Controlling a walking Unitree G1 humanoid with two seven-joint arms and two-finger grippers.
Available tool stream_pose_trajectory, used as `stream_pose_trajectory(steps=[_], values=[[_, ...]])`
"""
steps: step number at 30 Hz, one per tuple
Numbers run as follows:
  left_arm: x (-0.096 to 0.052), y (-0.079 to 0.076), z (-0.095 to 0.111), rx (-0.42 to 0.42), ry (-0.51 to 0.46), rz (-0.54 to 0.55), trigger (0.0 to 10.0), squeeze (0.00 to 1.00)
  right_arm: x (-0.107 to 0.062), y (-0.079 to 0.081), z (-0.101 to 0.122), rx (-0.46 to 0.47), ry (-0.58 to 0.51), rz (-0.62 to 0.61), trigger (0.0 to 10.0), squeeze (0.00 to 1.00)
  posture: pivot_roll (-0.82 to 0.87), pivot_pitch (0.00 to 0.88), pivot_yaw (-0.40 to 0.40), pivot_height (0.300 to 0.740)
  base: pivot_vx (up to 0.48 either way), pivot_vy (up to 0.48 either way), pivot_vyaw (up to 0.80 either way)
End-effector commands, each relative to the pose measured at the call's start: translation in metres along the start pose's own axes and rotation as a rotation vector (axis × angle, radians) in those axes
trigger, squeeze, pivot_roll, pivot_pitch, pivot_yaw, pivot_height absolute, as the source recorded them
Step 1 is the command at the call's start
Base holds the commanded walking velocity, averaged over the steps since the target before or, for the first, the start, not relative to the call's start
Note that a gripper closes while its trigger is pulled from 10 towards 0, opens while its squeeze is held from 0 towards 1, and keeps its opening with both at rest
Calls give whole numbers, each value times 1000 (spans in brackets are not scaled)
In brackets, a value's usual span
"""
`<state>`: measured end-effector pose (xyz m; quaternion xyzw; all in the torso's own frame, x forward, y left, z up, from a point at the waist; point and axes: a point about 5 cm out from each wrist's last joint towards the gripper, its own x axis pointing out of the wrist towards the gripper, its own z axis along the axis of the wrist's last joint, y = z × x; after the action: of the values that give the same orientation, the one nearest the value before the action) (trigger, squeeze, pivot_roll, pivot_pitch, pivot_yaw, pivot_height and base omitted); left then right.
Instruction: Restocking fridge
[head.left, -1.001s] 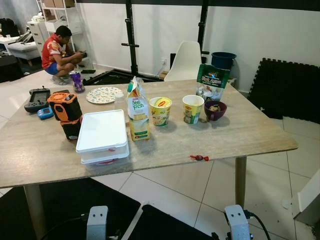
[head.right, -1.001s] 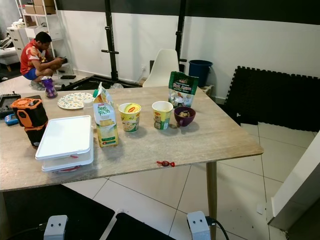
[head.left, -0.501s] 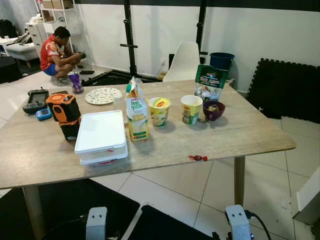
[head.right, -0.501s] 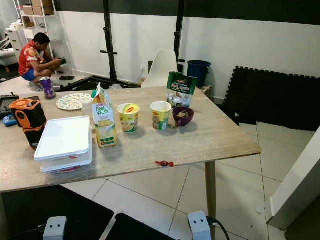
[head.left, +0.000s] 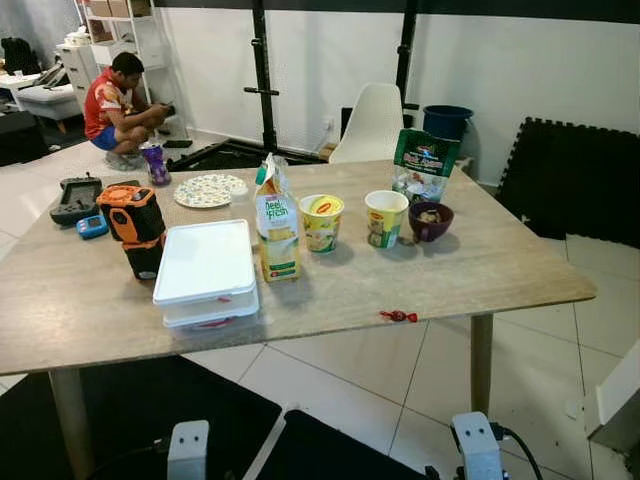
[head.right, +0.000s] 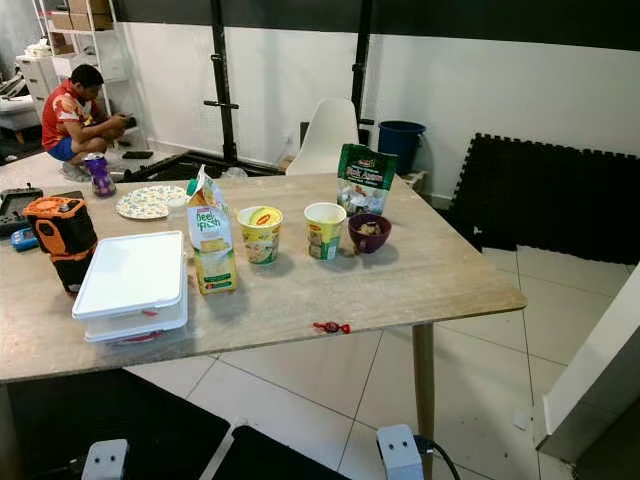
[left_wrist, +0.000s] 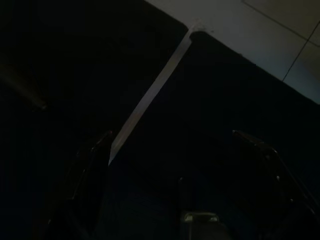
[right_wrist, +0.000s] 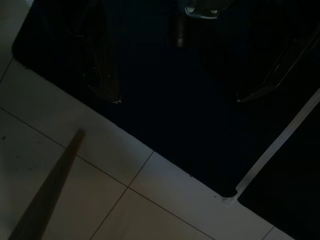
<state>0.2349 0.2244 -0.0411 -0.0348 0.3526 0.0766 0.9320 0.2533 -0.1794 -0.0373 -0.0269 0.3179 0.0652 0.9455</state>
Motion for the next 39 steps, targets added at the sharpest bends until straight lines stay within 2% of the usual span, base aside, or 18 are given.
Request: stream_pose_trajectory(steps=[1,7,12,20,27,39], values=[[0,-4,-4,3,20,-12,10000,0,-1,-2,-4,7,9,-5,10000,0,50,90,8,734,0,0,0],[-1,0,-11,17,58,-6,10000,0,-4,-5,-9,18,13,-23,10000,0,27,74,19,734,0,0,0],[0,-1,-2,22,35,-17,10000,0,-3,-7,-6,5,14,-21,10000,0,46,90,4,734,0,0,0],[-2,0,-11,16,62,-16,10000,0,-3,-6,-6,16,3,-26,10000,0,19,76,21,734,0,0,0],[0,-3,-7,3,49,-21,10000,0,-5,-7,-10,4,16,-18,10000,0,31,83,15,734,0,0,0],[-2,-2,-10,11,54,-25,10000,0,-5,-2,-13,0,21,-3,10000,0,33,83,11,734,-315,0,0]])
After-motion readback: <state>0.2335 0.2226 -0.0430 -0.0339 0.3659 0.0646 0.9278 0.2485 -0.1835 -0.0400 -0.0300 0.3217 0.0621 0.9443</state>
